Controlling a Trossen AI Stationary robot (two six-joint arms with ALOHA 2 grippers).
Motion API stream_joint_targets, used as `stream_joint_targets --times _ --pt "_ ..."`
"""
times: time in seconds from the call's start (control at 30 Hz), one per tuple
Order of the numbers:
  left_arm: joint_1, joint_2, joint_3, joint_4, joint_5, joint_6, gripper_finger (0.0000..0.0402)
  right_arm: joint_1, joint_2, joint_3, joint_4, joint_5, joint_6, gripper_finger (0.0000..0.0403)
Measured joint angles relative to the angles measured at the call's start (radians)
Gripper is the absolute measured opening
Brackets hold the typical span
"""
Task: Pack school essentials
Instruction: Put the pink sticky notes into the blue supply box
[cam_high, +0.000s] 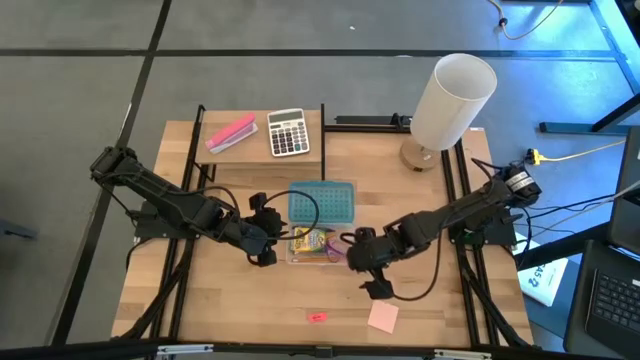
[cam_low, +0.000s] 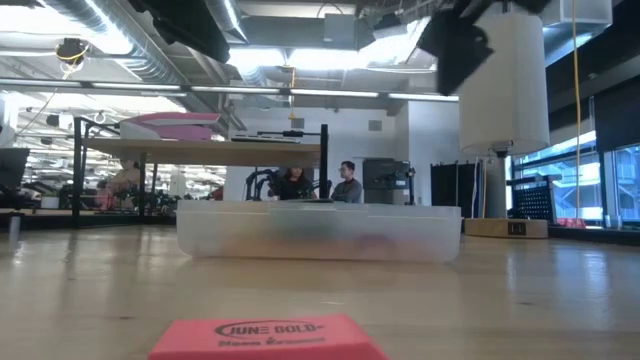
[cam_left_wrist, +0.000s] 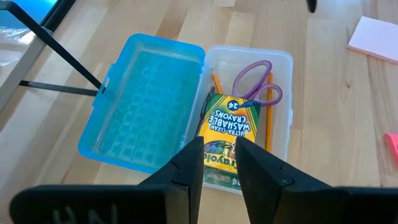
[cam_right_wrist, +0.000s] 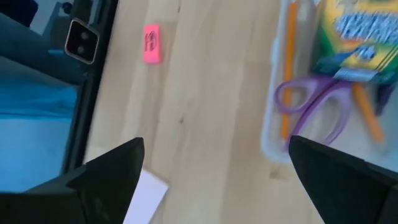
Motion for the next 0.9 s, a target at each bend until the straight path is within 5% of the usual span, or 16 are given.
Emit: stream_joint_targets --times 0.43,0.9 --pt "-0.037 0.0 0.0 0.029 0.081 0.009 0.0085 0.095 0.0 0.0 -0.082 0.019 0.255 0.0399" --pt "-0.226 0.055 0.0 0.278 0.079 0.026 0.0085 0.121 -0.036 -0.001 -0.259 0.028 0.104 0.0399"
